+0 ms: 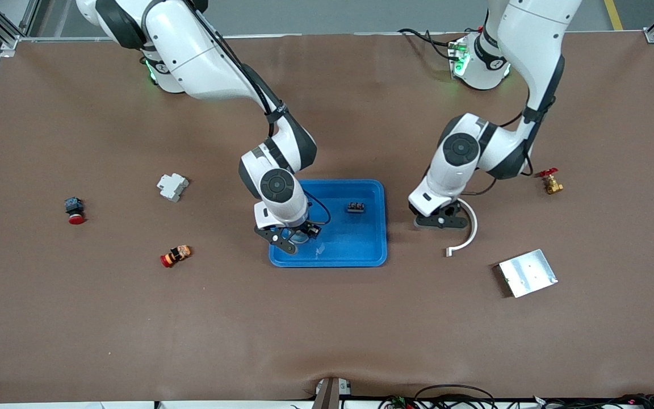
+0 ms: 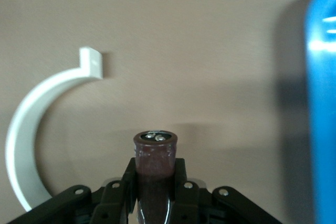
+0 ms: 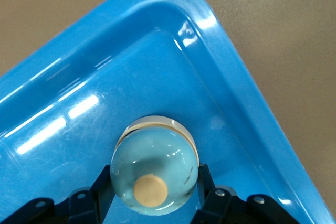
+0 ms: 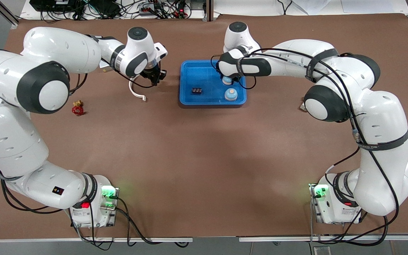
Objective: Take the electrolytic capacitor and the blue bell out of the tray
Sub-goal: 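Set the capacitor beside the white arc while the right gripper carries the bell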
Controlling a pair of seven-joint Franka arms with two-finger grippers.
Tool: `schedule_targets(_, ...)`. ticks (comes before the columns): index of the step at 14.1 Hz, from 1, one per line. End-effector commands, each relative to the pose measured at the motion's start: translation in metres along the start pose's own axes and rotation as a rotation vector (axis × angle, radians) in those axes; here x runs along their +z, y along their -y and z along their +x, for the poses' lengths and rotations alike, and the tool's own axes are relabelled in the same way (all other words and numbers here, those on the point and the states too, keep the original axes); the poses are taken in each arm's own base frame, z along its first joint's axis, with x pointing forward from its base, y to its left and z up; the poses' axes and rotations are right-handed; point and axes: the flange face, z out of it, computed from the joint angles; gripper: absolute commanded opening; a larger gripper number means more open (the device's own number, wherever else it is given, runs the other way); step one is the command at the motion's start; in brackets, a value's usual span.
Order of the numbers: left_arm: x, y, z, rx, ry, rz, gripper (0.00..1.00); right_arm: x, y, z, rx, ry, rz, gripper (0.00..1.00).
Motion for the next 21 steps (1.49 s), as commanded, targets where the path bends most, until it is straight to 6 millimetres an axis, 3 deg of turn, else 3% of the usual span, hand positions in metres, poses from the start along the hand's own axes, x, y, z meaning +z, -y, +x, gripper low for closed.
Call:
schedule_targets(1, 0.015, 0.022, 0.012, 0.061, -0.021, -0.002, 0.0, -0.025, 0.003, 0.005, 0.048, 0.005, 0.006, 0.16)
schedule_targets(3, 0.024, 0.025, 0.011, 0.069, -0.017, -0.005, 0.0, -0.054, -0.001, 0.005, 0.033, 0.019, -0.037, 0.12)
schedule_targets(6, 0.034, 0.026, 0.009, 0.068, -0.004, -0.004, 0.0, -0.081, -0.034, 0.033, -0.049, 0.081, -0.151, 0.09)
schedule_targets(9, 0.044, 0.026, 0.006, 0.068, 0.0, -0.008, 0.0, -0.103, -0.081, 0.07, -0.133, 0.124, -0.171, 0.05)
schedule_targets(13, 0.046, 0.03, 0.007, 0.059, 0.002, -0.008, 0.0, -0.135, -0.171, 0.135, -0.254, 0.173, -0.14, 0.04)
schedule_targets(14, 0.044, 0.03, 0.011, 0.052, -0.005, -0.009, 0.54, -0.14, -0.196, 0.149, -0.278, 0.185, -0.131, 0.04)
schedule_targets(15, 0.041, 0.028, 0.013, 0.035, -0.012, -0.011, 1.0, -0.14, -0.211, 0.151, -0.343, 0.2, -0.13, 0.04)
schedule_targets(16, 0.033, 0.027, 0.017, 0.022, -0.026, -0.016, 1.0, -0.14, -0.224, 0.152, -0.396, 0.204, -0.134, 0.04)
schedule_targets(21, -0.021, 0.028, 0.037, -0.147, -0.035, 0.002, 1.0, -0.152, -0.359, 0.226, -0.534, 0.226, -0.09, 0.01)
